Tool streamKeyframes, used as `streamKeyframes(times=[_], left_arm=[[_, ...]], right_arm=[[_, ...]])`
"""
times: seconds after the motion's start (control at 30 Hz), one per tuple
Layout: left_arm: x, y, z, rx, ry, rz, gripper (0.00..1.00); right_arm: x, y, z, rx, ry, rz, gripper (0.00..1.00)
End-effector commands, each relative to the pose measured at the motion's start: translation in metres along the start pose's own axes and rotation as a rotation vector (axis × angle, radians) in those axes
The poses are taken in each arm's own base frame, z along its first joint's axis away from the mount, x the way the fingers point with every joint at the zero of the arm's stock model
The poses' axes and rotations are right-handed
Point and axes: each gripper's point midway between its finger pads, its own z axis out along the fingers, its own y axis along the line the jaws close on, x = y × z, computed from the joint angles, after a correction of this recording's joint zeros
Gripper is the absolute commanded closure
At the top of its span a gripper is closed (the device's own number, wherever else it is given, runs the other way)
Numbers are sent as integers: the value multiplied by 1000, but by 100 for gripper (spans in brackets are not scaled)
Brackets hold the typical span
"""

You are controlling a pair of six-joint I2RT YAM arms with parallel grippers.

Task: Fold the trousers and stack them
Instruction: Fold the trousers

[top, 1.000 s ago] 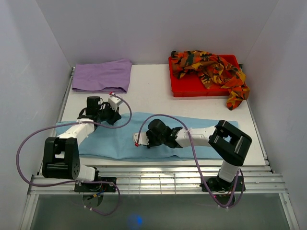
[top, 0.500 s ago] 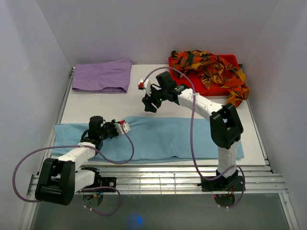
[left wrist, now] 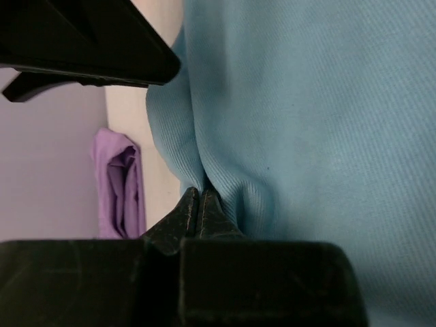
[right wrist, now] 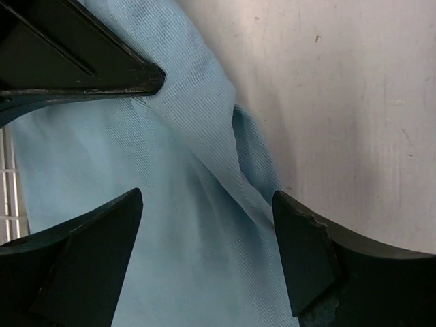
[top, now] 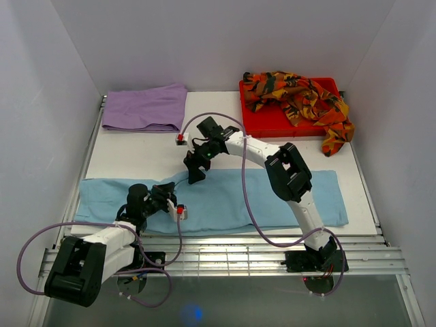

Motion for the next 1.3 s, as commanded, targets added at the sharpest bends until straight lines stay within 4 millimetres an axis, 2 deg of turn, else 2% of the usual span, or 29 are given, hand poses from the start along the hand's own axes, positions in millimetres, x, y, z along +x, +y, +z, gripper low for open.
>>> streamKeyframes(times=[0.0,0.2,0.27,0.4,0.47,0.5,0.57,0.6,0.63,0.67,0.77,0.8,0.83,0.87,0.93,1.0,1.03,1.07,1.13,1.17,1.23,1.27], left_arm=[[-14,-21,-5,11,-63,157,99],[-23,-33,-8,25,-107,256,96],[-25,-36,-8,30,-120,285,96],[-31,-41,-9,34,-147,342,95],[-33,-41,-10,29,-158,361,93],[-33,-41,-9,30,-157,366,92],[-32,-38,-9,20,-150,375,87],[-31,-35,-10,12,-144,374,83],[-31,-32,-10,2,-140,361,72],[-30,-28,-10,-9,-135,352,43],[-27,-4,-11,-69,-102,280,23],[-23,2,-11,-77,-80,251,22],[-25,25,-13,-123,-78,209,21],[-23,19,-12,-86,-74,145,20],[-29,48,-15,-122,-85,98,18],[-35,54,-21,-104,-101,-17,17],[-40,70,-25,-116,-111,-40,17],[-43,63,-29,-74,-111,-139,16],[-44,68,-36,-68,-93,-246,13],[-48,73,-41,-53,-85,-309,13],[-47,83,-48,-80,-52,-515,12],[-41,101,-57,-124,6,-595,11]], right_arm=[[-14,11,-2,-62,-50,44,17],[-21,12,2,-96,-82,74,17],[-29,13,1,-109,-100,71,17],[-36,18,4,-155,-129,81,22],[-38,22,4,-178,-138,81,36],[-38,23,5,-183,-137,81,49],[-36,24,5,-187,-136,75,62],[-37,25,3,-182,-138,67,77],[-37,24,3,-178,-139,49,86],[-35,21,2,-155,-134,41,92],[-32,15,0,-86,-127,16,92],[-27,15,-3,-68,-126,17,92],[-33,11,-4,-45,-154,-14,92],[-31,6,-4,-7,-157,-14,92],[-33,4,-6,22,-181,-34,92],[-34,-1,-6,56,-188,-37,92],[-34,-4,-6,66,-192,-37,92],[-34,-7,-6,85,-194,-35,92],[-37,-9,-10,115,-211,-35,92],[-34,-14,-9,150,-225,-42,92],[-42,-15,-16,191,-261,-65,92],[-38,-16,-14,220,-266,-78,92]])
